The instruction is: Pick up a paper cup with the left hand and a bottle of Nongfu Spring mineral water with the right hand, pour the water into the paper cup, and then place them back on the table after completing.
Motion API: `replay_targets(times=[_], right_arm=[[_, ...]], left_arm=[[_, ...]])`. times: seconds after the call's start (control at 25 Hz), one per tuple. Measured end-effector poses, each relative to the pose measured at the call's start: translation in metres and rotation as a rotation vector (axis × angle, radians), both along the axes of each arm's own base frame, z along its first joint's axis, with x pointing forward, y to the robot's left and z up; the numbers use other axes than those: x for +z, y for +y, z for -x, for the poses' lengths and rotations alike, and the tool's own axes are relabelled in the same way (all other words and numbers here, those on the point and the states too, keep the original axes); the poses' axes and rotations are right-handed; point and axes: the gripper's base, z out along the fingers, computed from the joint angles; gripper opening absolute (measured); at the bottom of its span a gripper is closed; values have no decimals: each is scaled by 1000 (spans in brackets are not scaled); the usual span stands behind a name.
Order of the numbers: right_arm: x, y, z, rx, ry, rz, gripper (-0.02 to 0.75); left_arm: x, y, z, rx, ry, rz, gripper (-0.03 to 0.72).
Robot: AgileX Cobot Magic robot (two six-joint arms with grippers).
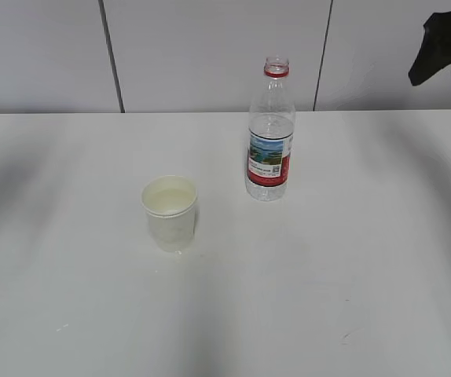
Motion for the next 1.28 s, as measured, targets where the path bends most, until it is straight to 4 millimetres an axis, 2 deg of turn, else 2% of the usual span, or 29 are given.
replay_targets(times=[0.36, 0.6, 0.8, 1.28], right_arm=[[49, 7, 55, 22, -85, 36, 592], [55, 13, 97, 26, -78, 36, 591], [51, 18, 132, 45, -59, 42, 591], [30, 31, 219, 76, -41, 56, 591]], left_arm=[[44, -4, 34, -8, -88, 24, 500], [65, -9, 65, -17, -121, 52, 500], [62, -11, 103, -14, -147, 56, 500], [31, -17, 204, -16, -207, 61, 500]])
